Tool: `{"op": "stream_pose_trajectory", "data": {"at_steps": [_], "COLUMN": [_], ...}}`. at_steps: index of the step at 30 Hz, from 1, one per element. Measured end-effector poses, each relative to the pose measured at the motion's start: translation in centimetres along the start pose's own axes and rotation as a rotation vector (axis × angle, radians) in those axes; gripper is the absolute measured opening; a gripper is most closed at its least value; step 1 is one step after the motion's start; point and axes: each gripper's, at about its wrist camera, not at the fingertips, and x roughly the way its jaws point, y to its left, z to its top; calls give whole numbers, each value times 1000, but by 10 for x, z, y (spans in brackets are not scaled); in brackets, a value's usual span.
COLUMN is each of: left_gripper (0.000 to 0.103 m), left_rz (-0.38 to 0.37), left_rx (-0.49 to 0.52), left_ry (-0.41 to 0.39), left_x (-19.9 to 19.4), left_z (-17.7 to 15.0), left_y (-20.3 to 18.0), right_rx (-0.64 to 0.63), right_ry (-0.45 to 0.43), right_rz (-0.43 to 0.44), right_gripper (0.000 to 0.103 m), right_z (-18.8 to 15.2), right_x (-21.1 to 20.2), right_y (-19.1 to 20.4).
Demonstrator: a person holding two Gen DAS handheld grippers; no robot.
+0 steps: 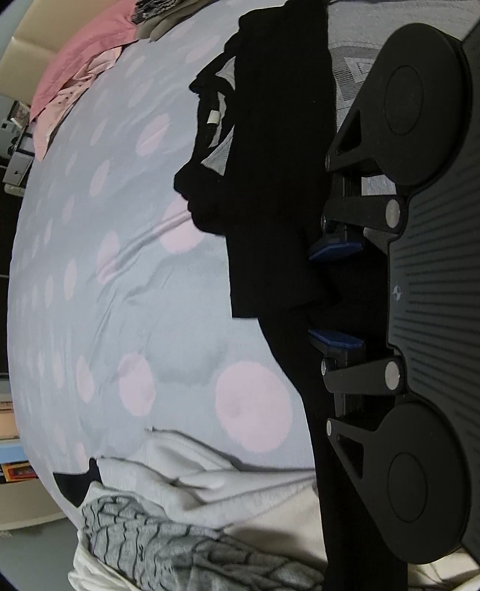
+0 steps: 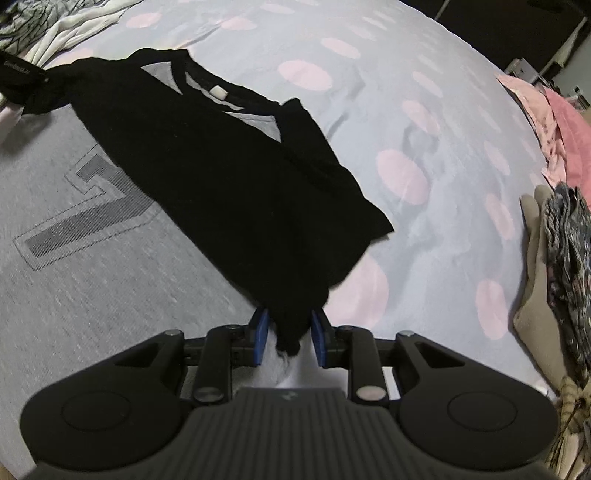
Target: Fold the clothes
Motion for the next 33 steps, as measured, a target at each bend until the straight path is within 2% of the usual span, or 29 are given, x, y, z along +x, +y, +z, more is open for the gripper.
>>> {"op": "stream_pose_trajectory", "data": {"at_steps": [2,4,7,11,15,18,21,23,24,26,28,30,33], "left_gripper": [12,5,4,4,4,4,7,17,19,32,38,40,42], "left_rz": [1,-5,-36,-51,-60,-52,-44,-39,-31,-15,-4,13,48], "left_rx": [13,20,16,14,35,40,44,47,42,24,-2,-36,-71], "left_ry": [-5,-9,5,68,141,147,148,149,141,119,93,61,0], "left_x": [-1,-4,-14,-28,-28,-25,-23,-22,-25,-35,-46,-61,-87], "left_z": [0,1,4,5,-3,-8,-12,-15,-15,-16,-17,-19,-23], "left_y": [-3,-3,0,6,10,9,8,8,10,17,27,39,57], "right_rx": [-30,-31,13,104,99,85,62,54,56,78,109,158,239], "right_ry": [11,29,30,38,80,109,125,127,125,112,93,63,0], "right_rz": [-26,-43,-41,-14,-11,-14,-30,-31,-29,-31,-30,-17,-7], "right_gripper": [26,9,6,5,5,5,6,7,8,14,40,43,54], "right_z": [0,-1,-1,0,-4,-5,-5,-3,-2,0,2,3,5], "right_x": [5,7,2,-7,-1,7,13,11,9,2,-7,-18,-35], "right_y": [5,5,-4,-24,-25,-21,-14,-12,-12,-14,-16,-18,-19]}}
